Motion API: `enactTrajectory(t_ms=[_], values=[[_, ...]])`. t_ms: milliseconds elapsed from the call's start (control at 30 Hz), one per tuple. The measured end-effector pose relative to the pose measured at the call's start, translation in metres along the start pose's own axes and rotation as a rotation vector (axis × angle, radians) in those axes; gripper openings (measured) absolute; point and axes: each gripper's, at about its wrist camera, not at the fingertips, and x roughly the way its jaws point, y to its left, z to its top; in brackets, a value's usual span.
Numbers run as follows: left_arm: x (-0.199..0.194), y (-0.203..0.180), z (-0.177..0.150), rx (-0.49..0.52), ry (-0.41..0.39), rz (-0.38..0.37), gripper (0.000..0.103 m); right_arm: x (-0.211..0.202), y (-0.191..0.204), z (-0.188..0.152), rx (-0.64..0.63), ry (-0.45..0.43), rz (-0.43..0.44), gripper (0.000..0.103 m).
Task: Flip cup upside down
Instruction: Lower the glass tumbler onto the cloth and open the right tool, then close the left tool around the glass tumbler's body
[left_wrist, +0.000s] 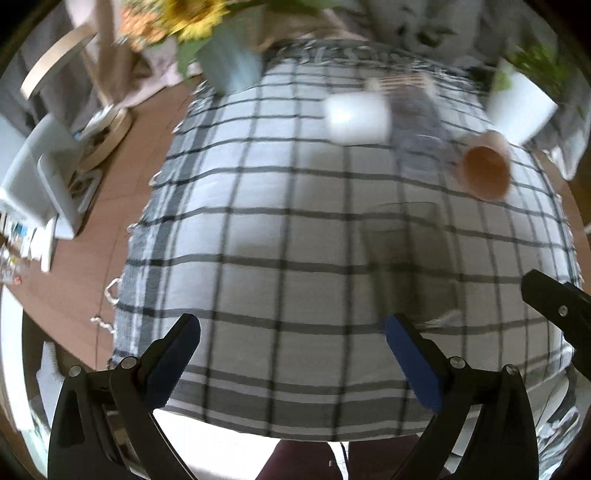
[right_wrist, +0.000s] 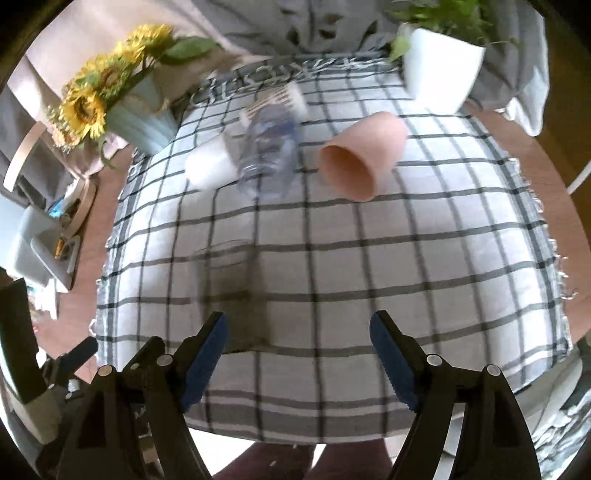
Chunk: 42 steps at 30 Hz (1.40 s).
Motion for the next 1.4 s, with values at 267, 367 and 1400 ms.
enactTrajectory(t_ms=[267,367,1400], values=[[0.008,-0.048,-0.006,0.042,0.0,-0.068,0.103,0.003,-0.045,-0.006,0.016,0.045,-0.039,0.079],[0.014,-0.059,-0.009,0.044,0.0,-0.076,0.102,0.008,-0.06,-0.006,0.011,0.065,-0.052,0.079],[0.042,-0.077,-0.008,0.006,-0.038,-0.051,0.067,0.042,-0.087,0.002,-0.065,0.127,-0.054,0.079]])
